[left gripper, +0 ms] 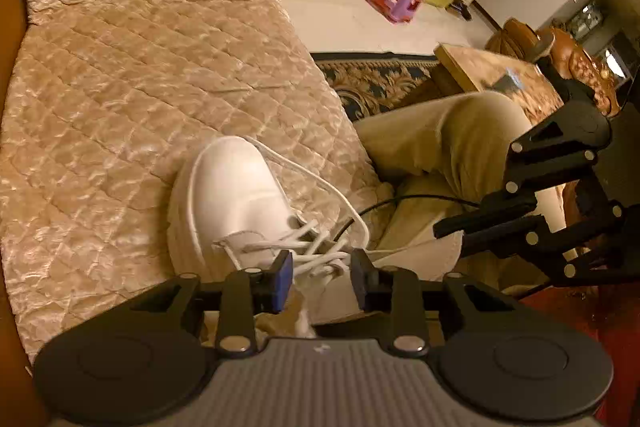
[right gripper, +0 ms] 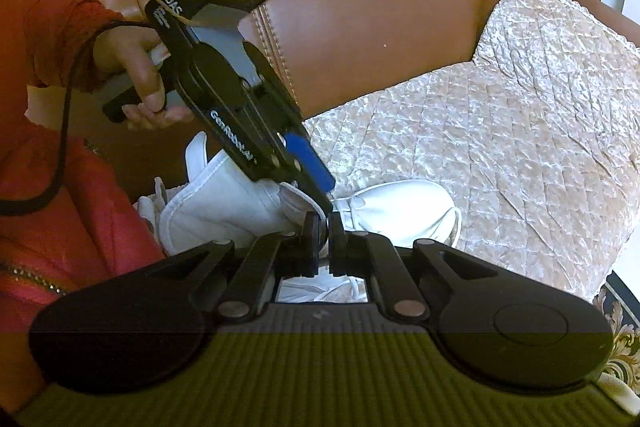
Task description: Lace up shoes with both hands
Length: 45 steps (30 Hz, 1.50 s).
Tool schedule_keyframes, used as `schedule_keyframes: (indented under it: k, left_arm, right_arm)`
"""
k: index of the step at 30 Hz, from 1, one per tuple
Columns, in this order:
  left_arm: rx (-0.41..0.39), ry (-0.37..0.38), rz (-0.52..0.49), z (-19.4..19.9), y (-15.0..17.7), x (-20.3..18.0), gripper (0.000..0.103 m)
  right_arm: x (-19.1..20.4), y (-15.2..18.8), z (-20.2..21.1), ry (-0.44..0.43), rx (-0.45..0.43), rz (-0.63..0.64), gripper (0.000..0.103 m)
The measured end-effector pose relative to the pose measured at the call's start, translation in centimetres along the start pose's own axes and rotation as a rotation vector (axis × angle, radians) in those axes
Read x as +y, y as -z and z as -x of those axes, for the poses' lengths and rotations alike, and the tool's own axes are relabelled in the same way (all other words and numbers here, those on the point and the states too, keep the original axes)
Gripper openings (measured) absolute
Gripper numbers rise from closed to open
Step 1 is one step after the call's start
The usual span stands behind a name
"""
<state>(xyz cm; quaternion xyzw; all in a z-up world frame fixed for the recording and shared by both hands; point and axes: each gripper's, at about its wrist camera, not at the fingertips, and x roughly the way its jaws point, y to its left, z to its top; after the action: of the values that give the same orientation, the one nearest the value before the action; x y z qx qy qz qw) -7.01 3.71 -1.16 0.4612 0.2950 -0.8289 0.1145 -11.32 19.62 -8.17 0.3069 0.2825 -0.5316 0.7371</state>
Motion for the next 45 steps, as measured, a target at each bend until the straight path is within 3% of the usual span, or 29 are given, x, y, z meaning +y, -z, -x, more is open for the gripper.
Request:
schedule_keyframes:
  k: [1,7,10,15,18,22,26,30,32,35,42,45]
  left_arm:
    - [0.005,-0.003,-0.001,-0.1,0.1,-0.1,0.013]
    - [0.017,-0.027,-0.012,-0.6,0.6,-0.7,0.001]
    - [-0.057,-0.05,0.01,0.6,0.4,-1.5,0.001]
    - [-0.249,-0.059,0.081,3.7,-1.1,-1.0,0.0]
    - [-0.304,-0.063,0.102,4.8,-1.6,-0.4,0.0]
    - [-0.328,-0.076,0.119,5.2,-1.8,-0.1,0.0]
    - [-0.326,-0.079,0.162,5.2,-1.4,0.4,0.0]
    - [-0.348,-0.09,0.22,5.2,-0.7,1.1,0.001]
    - [-0.355,-0.109,0.242,5.4,-0.3,1.4,0.006]
    - [-0.358,-0.123,0.263,5.7,0.3,1.7,0.009]
    - [-0.369,-0.117,0.316,5.8,1.0,2.9,0.024]
    - [-0.365,-0.111,0.324,5.5,1.2,3.1,0.027]
  right_arm:
    - [0.0,0.0,0.0,0.0,-0.001,-0.001,0.008]
    - [-0.4,0.2,0.0,-0.006,-0.008,-0.017,0.008]
    - [-0.4,0.2,-0.1,-0.01,-0.014,-0.02,0.008]
    - [-0.6,0.1,-0.3,-0.02,-0.027,-0.025,0.008]
    - [-1.2,0.1,-0.4,-0.061,-0.024,-0.065,0.016]
    - [-4.2,0.4,0.0,-0.184,-0.042,-0.234,0.034]
    - [-10.4,1.2,1.6,-0.234,-0.159,-0.482,0.035]
    - [-13.5,0.5,-3.0,-0.21,-0.021,-0.386,0.034]
    - [-12.9,0.4,-6.1,-0.299,0.037,-0.315,0.034]
    - [-9.9,-2.5,-8.7,-0.42,0.102,-0.205,0.034]
    - [-9.5,-3.8,-11.5,-0.515,0.172,-0.243,0.034]
    - [-10.9,-3.0,-12.8,-0.543,0.229,-0.352,0.024]
